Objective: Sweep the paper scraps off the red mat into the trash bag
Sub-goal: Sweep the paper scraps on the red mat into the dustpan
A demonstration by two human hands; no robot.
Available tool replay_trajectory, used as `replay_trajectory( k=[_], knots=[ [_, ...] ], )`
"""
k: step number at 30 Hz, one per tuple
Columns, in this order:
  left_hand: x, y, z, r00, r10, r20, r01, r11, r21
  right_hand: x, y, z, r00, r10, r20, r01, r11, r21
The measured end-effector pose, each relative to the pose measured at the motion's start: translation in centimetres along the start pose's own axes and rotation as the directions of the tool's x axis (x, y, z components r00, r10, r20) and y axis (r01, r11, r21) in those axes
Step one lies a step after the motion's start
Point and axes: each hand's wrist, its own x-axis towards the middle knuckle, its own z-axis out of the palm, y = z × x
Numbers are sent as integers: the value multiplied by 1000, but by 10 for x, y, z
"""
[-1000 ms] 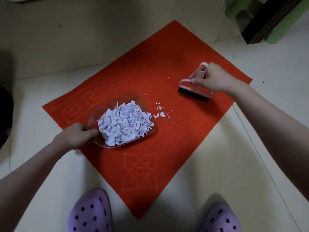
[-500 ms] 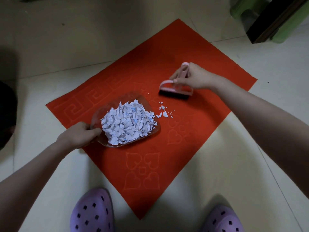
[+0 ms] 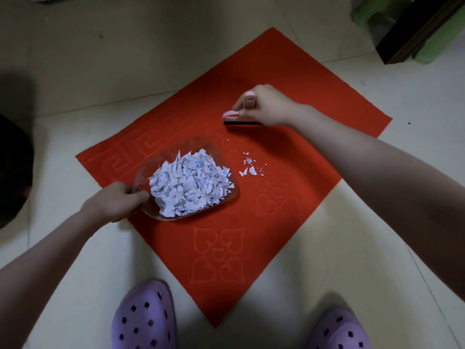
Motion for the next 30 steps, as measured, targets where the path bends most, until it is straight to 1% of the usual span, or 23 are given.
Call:
replay_trajectory(
  k=[5,8,10,12,16,19,20,22,27,30],
  knots=[
    [-2,-9,-4,1000,-6,-4,6,1000,-31,-2,-11,4,975,-37,219,61,993,-103],
    [-2,-11,-2,1000,-4,6,4,999,-37,-22,-10,-3,924,-70,375,113,989,-93],
    [-2,-10,-1,1000,-2,13,2,999,-34,-38,-7,-11,901,-65,429,108,991,-76],
    [-1,-7,1,1000,1,17,0,1000,-32,-52,-1,-17,919,-66,389,84,996,-30],
    [0,-2,2,1000,20,21,-20,1000,0,-54,8,-7,986,-52,159,53,999,2],
    [-2,2,4,999,30,18,-31,999,34,-46,13,9,1000,2,5,-2,1000,-28],
    [-2,3,4,999,34,17,-35,998,53,-45,14,14,1000,8,-18,-9,999,-38],
    [-4,3,4,999,43,16,-44,995,87,-47,14,25,1000,-13,0,13,999,-40],
    [-7,-1,2,999,32,19,-34,995,90,-66,11,33,976,-94,196,105,993,-46],
    [-6,-5,1,999,28,30,-29,997,66,-81,13,21,952,-99,288,119,992,-51]
  ],
)
